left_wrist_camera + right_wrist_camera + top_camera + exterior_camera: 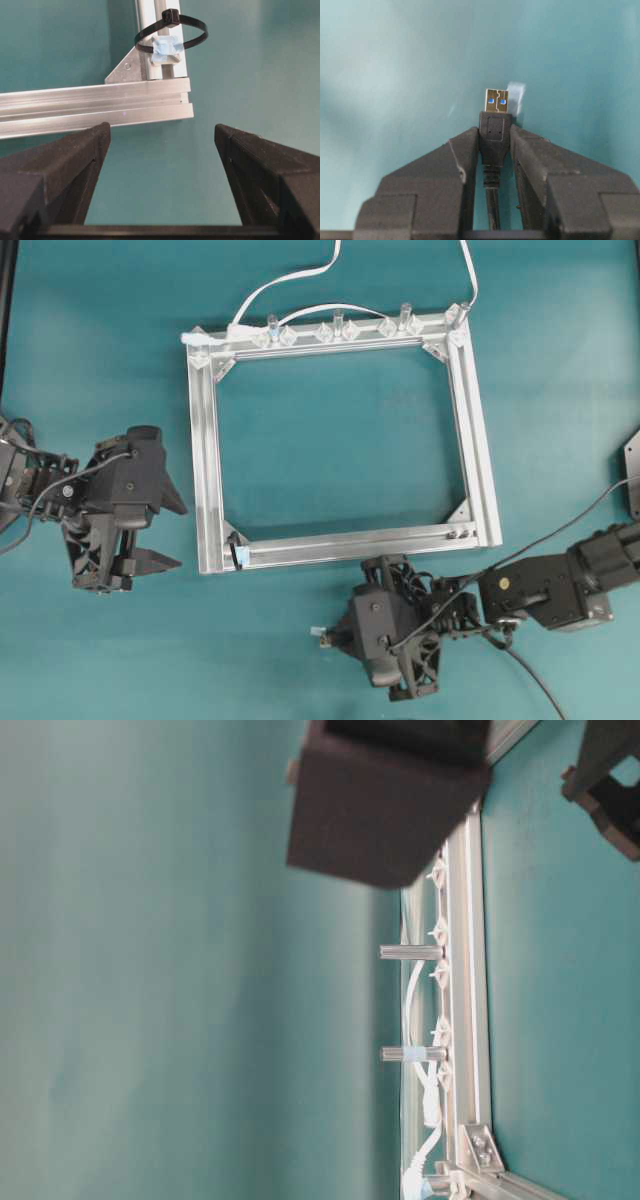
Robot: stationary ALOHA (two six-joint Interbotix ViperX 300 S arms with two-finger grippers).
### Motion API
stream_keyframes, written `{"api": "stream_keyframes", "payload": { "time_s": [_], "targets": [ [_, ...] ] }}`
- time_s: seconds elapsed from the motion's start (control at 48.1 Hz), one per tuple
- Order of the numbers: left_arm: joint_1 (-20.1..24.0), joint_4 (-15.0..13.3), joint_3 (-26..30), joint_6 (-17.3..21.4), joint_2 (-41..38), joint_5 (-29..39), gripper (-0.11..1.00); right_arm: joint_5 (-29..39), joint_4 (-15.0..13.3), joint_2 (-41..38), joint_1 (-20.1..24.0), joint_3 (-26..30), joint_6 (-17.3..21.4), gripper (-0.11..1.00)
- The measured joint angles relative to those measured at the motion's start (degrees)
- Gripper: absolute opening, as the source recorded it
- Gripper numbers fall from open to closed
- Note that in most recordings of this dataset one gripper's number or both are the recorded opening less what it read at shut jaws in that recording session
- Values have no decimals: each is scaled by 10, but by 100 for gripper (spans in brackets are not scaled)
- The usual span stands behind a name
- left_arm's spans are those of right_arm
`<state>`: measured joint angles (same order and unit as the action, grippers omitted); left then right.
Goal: Insert the wire through the string loop located on the left side.
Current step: 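Close the right gripper on the black USB cable plug and lift, then carry the USB plug with the right gripper toward the zip-tie loop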
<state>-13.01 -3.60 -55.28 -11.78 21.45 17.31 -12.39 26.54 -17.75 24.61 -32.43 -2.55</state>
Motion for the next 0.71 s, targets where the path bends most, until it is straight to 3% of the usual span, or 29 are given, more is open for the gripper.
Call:
{"api": "stream_keyframes", "payload": {
  "time_s": [0.166,0.561,0.707],
  "targets": [
    [0,0,1,0,-1,0,87,18,-10,40,-9,-2,0,24],
    [0,0,1,0,0,0,87,120,-92,103,-75,-4,1,24],
    [0,0,0,0,0,0,87,140,-106,120,-88,-4,0,24]
  ]
}}
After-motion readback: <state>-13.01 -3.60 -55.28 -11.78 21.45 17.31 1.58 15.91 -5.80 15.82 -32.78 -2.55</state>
